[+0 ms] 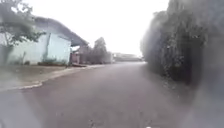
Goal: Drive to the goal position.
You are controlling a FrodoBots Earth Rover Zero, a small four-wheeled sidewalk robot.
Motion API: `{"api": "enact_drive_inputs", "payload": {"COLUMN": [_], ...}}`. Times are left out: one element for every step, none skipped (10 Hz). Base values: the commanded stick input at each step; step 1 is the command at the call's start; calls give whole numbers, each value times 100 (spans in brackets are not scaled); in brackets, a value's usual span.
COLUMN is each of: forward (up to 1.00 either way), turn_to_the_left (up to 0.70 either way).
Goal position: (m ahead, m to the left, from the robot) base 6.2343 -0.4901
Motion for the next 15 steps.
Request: {"api": "enact_drive_inputs", "payload": {"forward": [70,70,70,70,70,70,70,70,70,70,70,70,70,70,70], "turn_to_the_left": [-15,-29,-35,-35,-35,-35,-35,-35,-35,-35,-35,-35,-35,-23,-9]}}
